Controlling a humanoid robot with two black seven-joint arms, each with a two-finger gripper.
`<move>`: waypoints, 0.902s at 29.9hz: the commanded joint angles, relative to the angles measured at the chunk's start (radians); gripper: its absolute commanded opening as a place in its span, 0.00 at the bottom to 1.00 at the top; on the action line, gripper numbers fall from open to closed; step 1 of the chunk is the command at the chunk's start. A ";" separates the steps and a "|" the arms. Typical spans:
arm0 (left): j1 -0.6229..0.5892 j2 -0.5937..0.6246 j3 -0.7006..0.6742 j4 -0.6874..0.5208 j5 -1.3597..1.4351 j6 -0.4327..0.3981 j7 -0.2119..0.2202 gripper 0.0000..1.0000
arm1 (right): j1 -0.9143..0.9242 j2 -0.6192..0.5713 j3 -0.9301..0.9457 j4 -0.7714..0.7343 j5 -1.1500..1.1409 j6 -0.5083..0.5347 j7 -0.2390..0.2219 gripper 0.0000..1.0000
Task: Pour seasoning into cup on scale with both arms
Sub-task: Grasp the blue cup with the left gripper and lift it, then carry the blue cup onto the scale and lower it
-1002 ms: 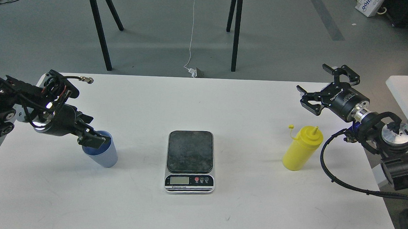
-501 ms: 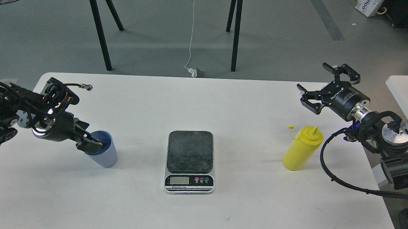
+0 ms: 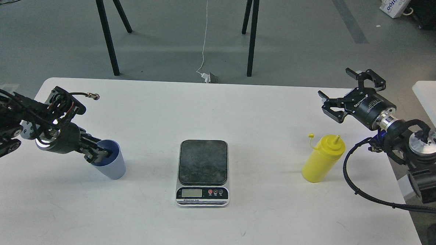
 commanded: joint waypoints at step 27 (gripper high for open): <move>-0.298 -0.188 -0.012 -0.026 -0.300 0.000 0.000 0.00 | -0.006 0.003 0.003 -0.004 0.000 0.000 0.000 0.99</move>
